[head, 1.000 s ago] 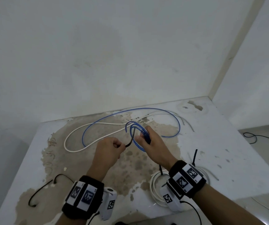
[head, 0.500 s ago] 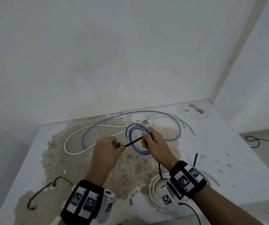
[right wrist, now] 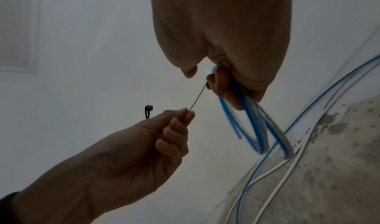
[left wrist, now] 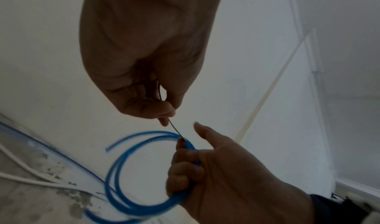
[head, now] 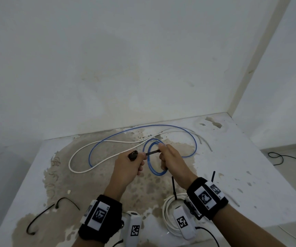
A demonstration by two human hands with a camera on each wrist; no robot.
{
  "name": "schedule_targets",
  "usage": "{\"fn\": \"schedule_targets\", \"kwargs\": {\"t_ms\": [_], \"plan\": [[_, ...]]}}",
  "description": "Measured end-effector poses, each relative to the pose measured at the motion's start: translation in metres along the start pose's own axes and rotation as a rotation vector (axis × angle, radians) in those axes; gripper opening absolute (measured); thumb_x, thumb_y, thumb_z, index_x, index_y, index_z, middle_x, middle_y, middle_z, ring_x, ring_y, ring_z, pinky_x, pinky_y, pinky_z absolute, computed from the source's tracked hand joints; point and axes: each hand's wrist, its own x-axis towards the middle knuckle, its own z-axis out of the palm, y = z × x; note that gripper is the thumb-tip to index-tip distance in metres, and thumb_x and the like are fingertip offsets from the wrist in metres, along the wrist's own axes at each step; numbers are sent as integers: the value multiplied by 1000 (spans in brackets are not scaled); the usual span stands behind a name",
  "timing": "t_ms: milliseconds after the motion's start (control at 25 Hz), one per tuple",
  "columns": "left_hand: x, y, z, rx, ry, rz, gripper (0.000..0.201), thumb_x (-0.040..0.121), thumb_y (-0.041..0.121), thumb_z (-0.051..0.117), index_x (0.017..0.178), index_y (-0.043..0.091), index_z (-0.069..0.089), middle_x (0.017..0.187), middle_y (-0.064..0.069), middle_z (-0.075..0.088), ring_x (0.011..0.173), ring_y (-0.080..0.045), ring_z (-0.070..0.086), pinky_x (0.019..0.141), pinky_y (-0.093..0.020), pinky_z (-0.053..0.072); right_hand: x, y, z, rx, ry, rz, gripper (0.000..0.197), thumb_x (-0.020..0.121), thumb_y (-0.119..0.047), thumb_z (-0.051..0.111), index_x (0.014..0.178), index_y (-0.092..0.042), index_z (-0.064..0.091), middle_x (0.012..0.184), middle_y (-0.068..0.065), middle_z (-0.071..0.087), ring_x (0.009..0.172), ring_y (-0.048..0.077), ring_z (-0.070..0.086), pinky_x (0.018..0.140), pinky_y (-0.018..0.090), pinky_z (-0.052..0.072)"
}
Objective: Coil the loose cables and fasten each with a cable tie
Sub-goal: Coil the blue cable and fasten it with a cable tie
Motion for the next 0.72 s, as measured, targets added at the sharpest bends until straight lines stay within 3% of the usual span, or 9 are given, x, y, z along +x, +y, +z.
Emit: {"fn": "schedule_targets", "kwargs": {"t_ms": [80,160,240,360,480,600,720], "plan": [[3,-2,-3,-24,23,-64,22,93,19,62,80,5,72,60,-2,58,45,-7,52,47,-21,45,2,2,-6,-29,74,-27,44,109,-34,29,98,-6,62,66,-1,34,52,12,26,54,29,26],[3,-3,-2,-54,15,-102,23,93,19,61,82,2,72,60,-2,57,46,-8,51,47,-21,45,1,4,-8,-101,128,-109,50,109,-31,26,104,-1,67,67,1,37,53,11,27,54,31,26],[2,-2,4,-89,-5,-127,23,94,19,61,84,1,73,61,-1,57,47,-8,51,47,-20,45,-3,4,-4,-157,142,-211,44,108,-29,28,105,-2,62,64,1,39,53,12,30,55,33,28],[-1,5,16,-187,-51,-183,22,94,20,61,87,4,75,60,1,59,49,-6,53,49,-19,47,-10,4,7,-190,117,-297,18,107,-18,31,106,-24,48,55,-5,38,51,15,31,52,37,27],[-1,13,20,-309,-94,-211,22,95,19,60,91,3,75,60,2,58,51,-7,53,49,-18,47,-12,2,14,-175,174,-306,9,105,-18,38,108,-26,38,58,1,44,55,19,37,54,39,30],[-1,16,23,-429,-100,-202,23,95,19,60,94,1,73,59,4,56,53,-7,52,51,-18,48,-11,-6,15,-63,272,-227,14,104,-20,46,114,-22,37,62,5,51,57,15,45,55,28,38],[0,16,28,-528,-97,-213,22,96,18,58,95,1,72,60,3,55,52,-6,52,52,-19,49,-8,-11,14,-20,231,-106,14,104,-26,45,109,-13,51,67,-1,56,54,6,47,53,19,39]]}}
